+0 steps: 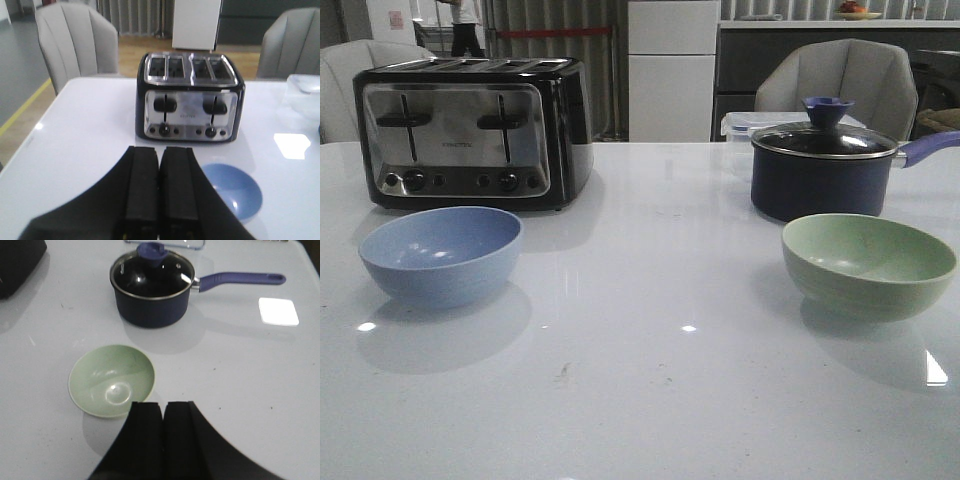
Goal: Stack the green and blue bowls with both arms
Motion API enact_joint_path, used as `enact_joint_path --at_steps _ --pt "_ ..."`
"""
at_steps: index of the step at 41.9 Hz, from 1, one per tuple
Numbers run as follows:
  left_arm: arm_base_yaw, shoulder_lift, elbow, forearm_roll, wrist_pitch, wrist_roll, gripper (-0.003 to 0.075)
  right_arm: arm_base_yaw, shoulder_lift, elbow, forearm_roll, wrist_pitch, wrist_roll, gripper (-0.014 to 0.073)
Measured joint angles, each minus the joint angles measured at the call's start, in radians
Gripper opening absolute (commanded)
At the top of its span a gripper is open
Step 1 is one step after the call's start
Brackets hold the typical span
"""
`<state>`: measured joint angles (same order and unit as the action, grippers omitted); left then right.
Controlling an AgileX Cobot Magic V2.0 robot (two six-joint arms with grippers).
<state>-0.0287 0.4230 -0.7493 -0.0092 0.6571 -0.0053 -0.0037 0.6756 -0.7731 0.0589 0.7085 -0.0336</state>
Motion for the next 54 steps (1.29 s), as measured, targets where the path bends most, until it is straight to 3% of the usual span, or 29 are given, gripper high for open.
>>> enact_joint_path --at_steps 16,20,23,26,28,38,54 --pt "0.000 0.104 0.077 0.000 0.035 0.000 0.0111 0.000 0.184 0.000 0.000 0.087 0.000 0.0083" --pt "0.000 0.121 0.079 0.000 0.035 0.000 0.0233 0.000 0.218 0.000 0.000 0.101 0.000 0.0204" --pt "0.000 0.129 0.079 0.000 0.035 0.005 0.0402 0.000 0.240 0.000 0.000 0.113 0.000 0.0349" --pt "0.000 0.134 0.079 0.000 0.035 0.005 0.0520 0.000 0.263 0.000 0.000 0.115 0.000 0.0480" --pt "0.000 0.136 0.079 0.000 0.035 0.005 0.0551 0.000 0.278 0.000 0.000 0.115 0.000 0.0531" --pt "0.000 0.139 0.079 0.000 0.035 0.005 0.0548 0.000 0.396 -0.042 0.010 0.099 0.000 0.0563" --pt "0.000 0.139 0.079 0.000 0.035 0.005 0.0548 0.000 0.770 -0.230 0.070 0.088 -0.014 0.0563"
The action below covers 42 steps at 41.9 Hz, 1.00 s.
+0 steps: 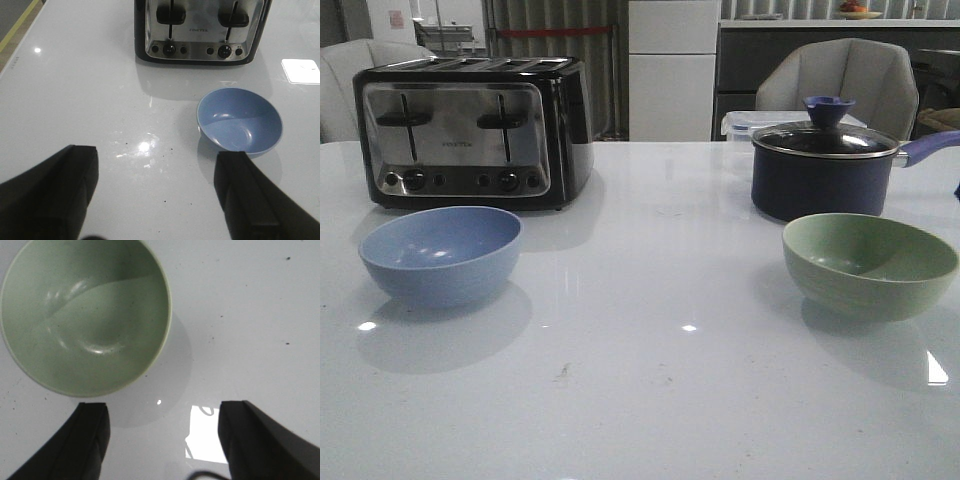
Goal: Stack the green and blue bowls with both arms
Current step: 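Lower the right gripper onto the rim of the pale green bowl and grasp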
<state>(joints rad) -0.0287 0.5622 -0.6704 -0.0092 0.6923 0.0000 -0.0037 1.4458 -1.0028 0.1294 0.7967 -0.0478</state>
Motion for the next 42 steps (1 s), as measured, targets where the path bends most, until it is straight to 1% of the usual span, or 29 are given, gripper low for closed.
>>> enact_joint_path --at_steps 13,19,23,34,42 --pt "0.000 0.000 0.000 0.000 0.000 0.000 0.0548 0.000 0.262 -0.159 0.022 0.000 0.000 0.0563" --pt "0.000 0.000 0.000 0.000 0.000 0.000 0.0548 0.000 0.347 -0.213 0.022 0.000 -0.002 0.0552" --pt "0.000 0.000 0.000 0.000 0.000 0.000 0.0548 0.000 0.390 -0.236 0.022 0.000 -0.002 0.0495" --pt "0.000 0.000 0.000 0.000 -0.007 0.000 0.0548 0.000 0.441 -0.274 0.023 0.014 -0.002 0.0253" --pt "0.000 0.000 0.000 0.000 -0.016 0.000 0.0548 0.000 0.441 -0.274 0.023 0.021 -0.007 0.0132"
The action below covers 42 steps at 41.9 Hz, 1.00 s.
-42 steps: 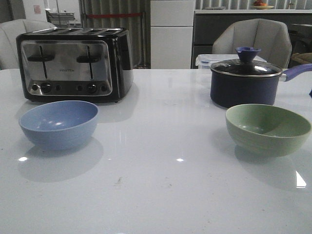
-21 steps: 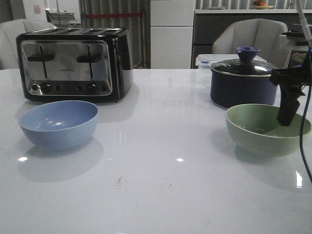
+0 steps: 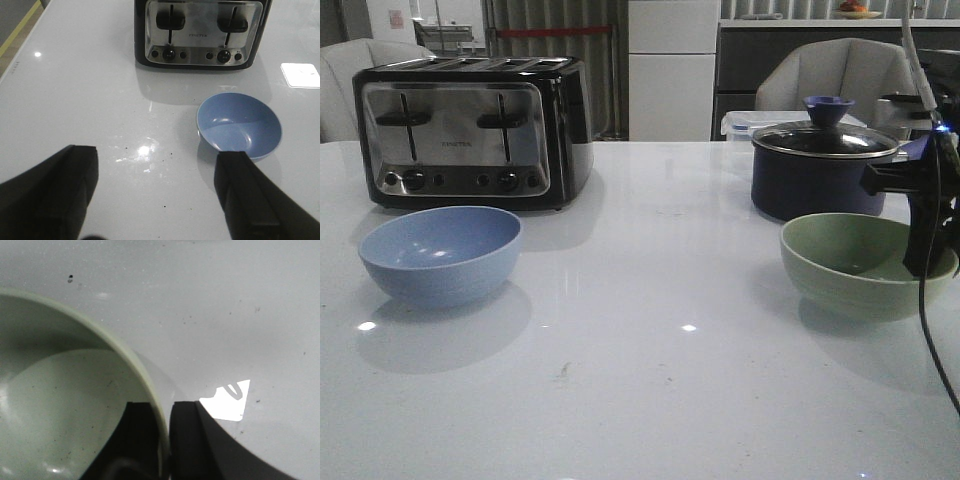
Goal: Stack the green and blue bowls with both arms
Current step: 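Lower the right gripper onto the rim of the pale green bowl and grasp, then drag the green bowl with the right gripper to the table center, release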
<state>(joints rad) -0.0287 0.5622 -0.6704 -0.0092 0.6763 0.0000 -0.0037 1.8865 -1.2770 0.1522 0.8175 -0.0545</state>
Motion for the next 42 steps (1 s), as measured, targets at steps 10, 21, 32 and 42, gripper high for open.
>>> enact_joint_path --at_steps 10,21,32,42 --pt "0.000 0.000 0.000 0.000 0.000 0.000 0.0547 0.000 -0.009 -0.004 0.009 0.009 -0.009 0.0099" --pt "0.000 0.000 0.000 0.000 0.000 0.000 0.0548 0.107 -0.149 -0.004 0.001 0.018 -0.032 0.0099" --pt "0.000 0.000 0.000 0.000 0.000 0.000 0.0547 0.305 -0.200 -0.004 0.054 0.025 -0.034 0.0099" --pt "0.000 0.000 0.000 0.000 0.000 0.000 0.0547 0.429 -0.141 -0.004 0.103 -0.024 -0.034 0.0099"
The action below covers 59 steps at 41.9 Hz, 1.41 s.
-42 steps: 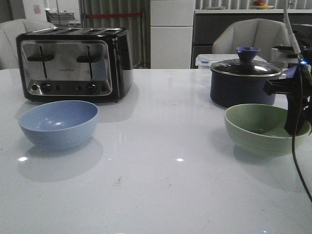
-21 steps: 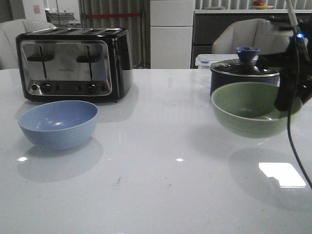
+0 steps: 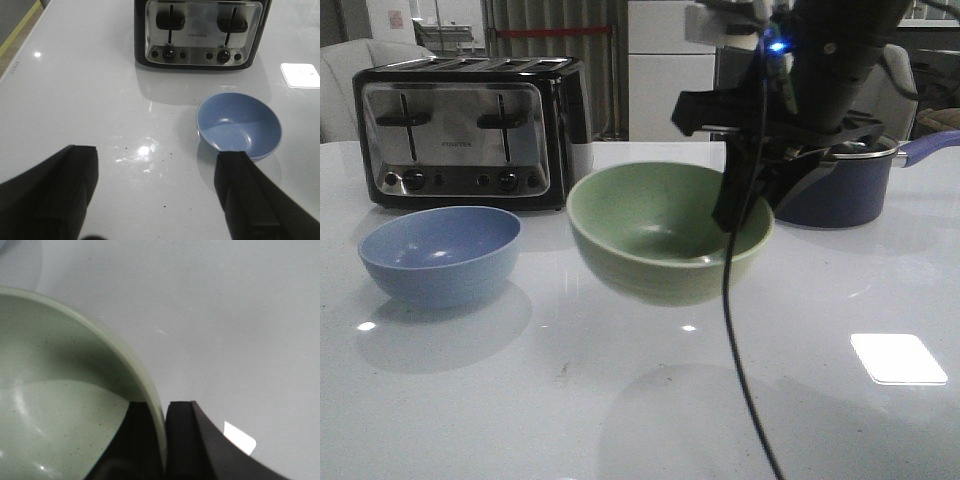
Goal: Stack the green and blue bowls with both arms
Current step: 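Drag the green bowl with the right gripper to the table center, release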
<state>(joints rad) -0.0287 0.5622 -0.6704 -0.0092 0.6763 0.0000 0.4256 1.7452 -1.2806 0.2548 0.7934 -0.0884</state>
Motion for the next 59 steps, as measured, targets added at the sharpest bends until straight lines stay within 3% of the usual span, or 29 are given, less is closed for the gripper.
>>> enact_joint_path --at_steps 12,16,22,25,32,43,59 --pt "0.000 0.000 0.000 0.000 0.000 0.000 0.0548 0.025 0.109 0.000 -0.020 -0.024 -0.003 0.0113" --pt "0.000 0.000 0.000 0.000 0.000 0.000 0.0547 0.025 0.132 0.000 -0.033 -0.026 -0.003 0.0188" --pt "0.000 0.000 0.000 0.000 0.000 0.000 0.0548 0.025 0.140 0.000 -0.034 -0.032 -0.003 0.0409" --pt "0.000 0.000 0.000 0.000 0.000 0.000 0.0548 0.025 0.140 0.000 -0.034 -0.038 -0.003 0.0472" --pt "0.000 0.000 0.000 0.000 0.000 0.000 0.0548 0.025 0.101 0.004 -0.038 -0.061 -0.003 0.0463" --pt "0.000 0.011 0.000 0.000 -0.002 0.000 0.0548 0.025 -0.200 0.177 -0.040 -0.162 -0.043 0.0447" --pt "0.000 0.011 0.000 0.000 -0.002 0.000 0.0548 0.025 -0.747 0.478 -0.076 -0.134 -0.059 0.0447"
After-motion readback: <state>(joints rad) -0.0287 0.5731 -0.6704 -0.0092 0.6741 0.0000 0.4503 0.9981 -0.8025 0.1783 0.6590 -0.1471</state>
